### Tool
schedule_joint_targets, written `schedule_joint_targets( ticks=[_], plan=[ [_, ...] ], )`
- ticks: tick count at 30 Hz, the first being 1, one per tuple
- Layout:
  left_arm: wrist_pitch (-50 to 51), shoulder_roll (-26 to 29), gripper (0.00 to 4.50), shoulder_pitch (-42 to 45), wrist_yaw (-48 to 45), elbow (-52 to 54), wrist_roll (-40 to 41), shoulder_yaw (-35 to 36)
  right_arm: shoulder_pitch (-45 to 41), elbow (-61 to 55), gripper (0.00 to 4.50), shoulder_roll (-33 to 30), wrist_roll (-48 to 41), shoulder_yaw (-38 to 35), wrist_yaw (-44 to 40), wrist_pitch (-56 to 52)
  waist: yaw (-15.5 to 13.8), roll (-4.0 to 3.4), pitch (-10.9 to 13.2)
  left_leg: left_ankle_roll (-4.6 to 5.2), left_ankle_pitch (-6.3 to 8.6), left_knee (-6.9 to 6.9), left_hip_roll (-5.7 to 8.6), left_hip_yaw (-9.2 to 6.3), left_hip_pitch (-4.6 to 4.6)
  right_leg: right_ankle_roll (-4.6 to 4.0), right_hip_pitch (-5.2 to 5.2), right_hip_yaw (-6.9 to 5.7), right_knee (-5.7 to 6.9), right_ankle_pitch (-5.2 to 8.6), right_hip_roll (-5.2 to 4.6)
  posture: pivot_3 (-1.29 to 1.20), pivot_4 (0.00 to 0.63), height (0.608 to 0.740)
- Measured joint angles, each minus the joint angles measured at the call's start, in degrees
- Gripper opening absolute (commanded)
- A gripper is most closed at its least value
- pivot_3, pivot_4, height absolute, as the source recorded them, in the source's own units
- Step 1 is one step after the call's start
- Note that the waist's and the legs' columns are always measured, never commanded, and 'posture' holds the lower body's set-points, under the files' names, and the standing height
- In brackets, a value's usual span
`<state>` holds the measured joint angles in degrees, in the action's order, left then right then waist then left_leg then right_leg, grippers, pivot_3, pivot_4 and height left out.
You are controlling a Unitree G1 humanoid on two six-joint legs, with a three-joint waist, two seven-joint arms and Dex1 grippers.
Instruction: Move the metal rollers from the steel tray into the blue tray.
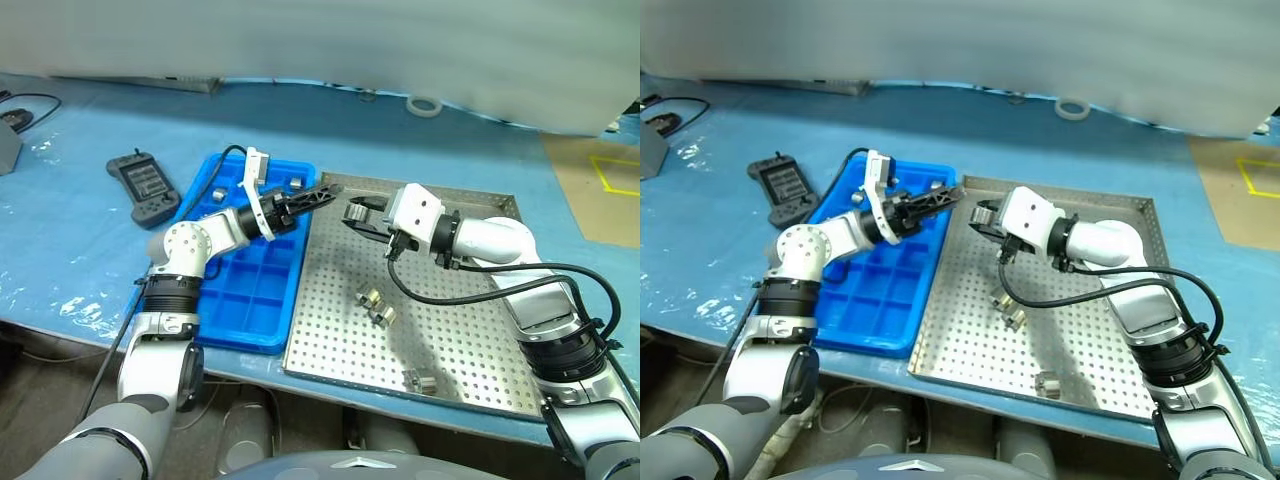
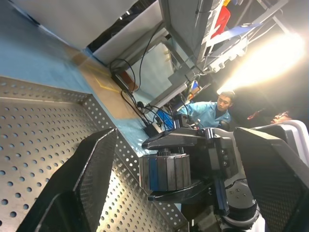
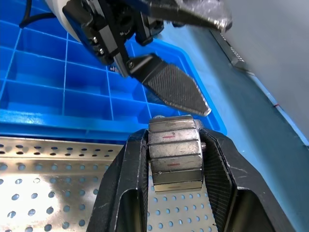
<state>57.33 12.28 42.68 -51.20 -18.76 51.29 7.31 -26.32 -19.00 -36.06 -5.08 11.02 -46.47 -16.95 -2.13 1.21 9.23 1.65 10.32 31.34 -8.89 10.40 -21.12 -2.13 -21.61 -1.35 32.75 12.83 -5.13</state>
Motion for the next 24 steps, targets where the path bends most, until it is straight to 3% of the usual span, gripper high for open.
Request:
schedule_joint_targets(
  ticks=[18, 24],
  plan=[
    [-0.6, -3.1, 4.06, 0.5, -7.8, -2.8, -5.3, -6.4, 1.0, 0.2, 1.22, 0.1, 1.5, 0.0, -0.5, 1.4, 0.5, -0.01, 0.0, 0.13, 0.07, 0.12, -0.01, 0.01, 0.01, 0.0, 0.09, 0.0, -0.01, 0.0, -0.02, -0.19, 0.15, 0.74],
    [-2.7, -4.2, 4.06, 2.2, -7.7, -5.9, -7.0, -5.7, 0.7, -0.3, 1.22, 0.1, 1.5, 0.0, -0.6, -0.3, 0.9, -0.01, 0.0, 0.14, 0.07, 0.14, 0.0, 0.01, 0.0, 0.0, 0.11, 0.0, -0.02, 0.0, -0.03, -0.19, 0.15, 0.74]
  ],
)
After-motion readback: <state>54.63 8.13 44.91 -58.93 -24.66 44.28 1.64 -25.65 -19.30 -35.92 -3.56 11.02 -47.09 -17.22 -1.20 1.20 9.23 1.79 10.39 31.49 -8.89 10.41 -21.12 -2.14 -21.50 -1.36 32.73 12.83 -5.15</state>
